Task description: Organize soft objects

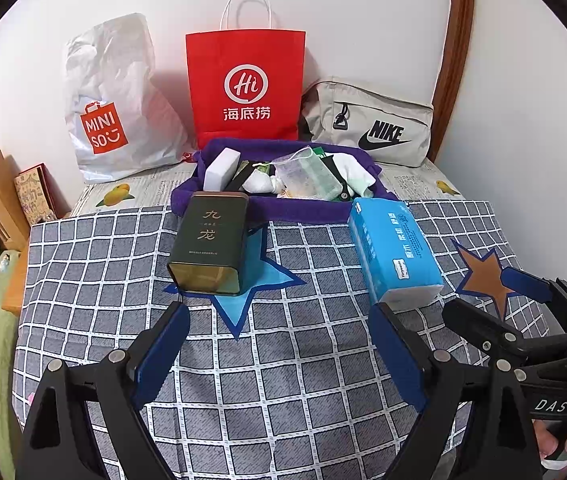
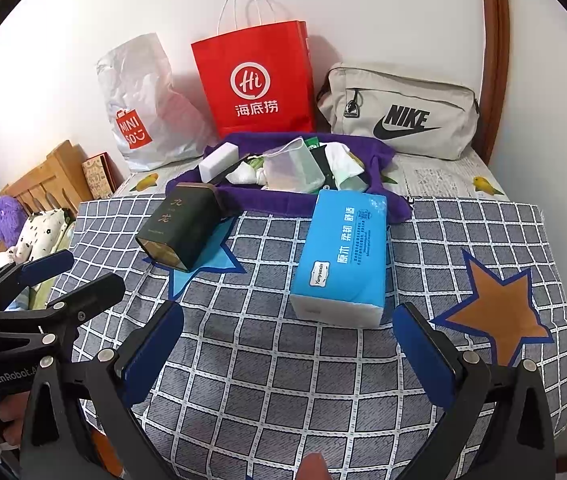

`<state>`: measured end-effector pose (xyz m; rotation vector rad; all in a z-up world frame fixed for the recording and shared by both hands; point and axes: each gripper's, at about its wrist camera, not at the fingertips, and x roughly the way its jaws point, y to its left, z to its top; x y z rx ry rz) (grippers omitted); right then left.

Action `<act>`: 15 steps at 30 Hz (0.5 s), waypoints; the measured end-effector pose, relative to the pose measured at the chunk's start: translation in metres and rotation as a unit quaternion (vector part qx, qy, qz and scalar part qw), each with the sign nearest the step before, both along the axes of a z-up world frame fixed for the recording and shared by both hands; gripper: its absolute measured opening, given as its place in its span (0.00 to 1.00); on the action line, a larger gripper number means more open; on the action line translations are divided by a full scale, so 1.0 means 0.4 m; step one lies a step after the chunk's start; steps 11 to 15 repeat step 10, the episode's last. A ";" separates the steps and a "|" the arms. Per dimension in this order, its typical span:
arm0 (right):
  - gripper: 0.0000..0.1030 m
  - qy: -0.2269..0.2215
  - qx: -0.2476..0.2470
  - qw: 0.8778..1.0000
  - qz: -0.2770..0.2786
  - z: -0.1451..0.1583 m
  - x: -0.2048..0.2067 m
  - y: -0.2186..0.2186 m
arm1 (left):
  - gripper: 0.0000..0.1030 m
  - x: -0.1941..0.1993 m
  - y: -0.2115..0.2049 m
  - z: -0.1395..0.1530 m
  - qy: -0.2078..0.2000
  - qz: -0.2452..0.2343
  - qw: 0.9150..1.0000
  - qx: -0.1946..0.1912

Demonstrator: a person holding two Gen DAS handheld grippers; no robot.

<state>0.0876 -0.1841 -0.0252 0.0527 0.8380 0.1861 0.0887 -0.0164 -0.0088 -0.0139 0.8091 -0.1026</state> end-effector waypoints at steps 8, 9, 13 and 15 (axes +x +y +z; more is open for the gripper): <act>1.00 -0.002 0.005 1.000 0.004 0.004 -0.002 0.001 | 0.88 -0.001 -0.008 -0.004 -0.002 0.001 1.000 0.001; 1.00 -0.001 0.007 1.000 0.004 0.005 -0.002 0.001 | 0.88 0.000 -0.009 -0.005 -0.002 0.001 1.000 0.001; 1.00 0.000 0.007 1.000 0.004 0.004 -0.001 0.001 | 0.88 0.001 -0.010 -0.007 0.000 0.000 1.000 0.001; 1.00 0.000 0.007 1.000 0.004 0.004 -0.001 0.001 | 0.88 0.001 -0.010 -0.007 0.000 0.000 1.000 0.001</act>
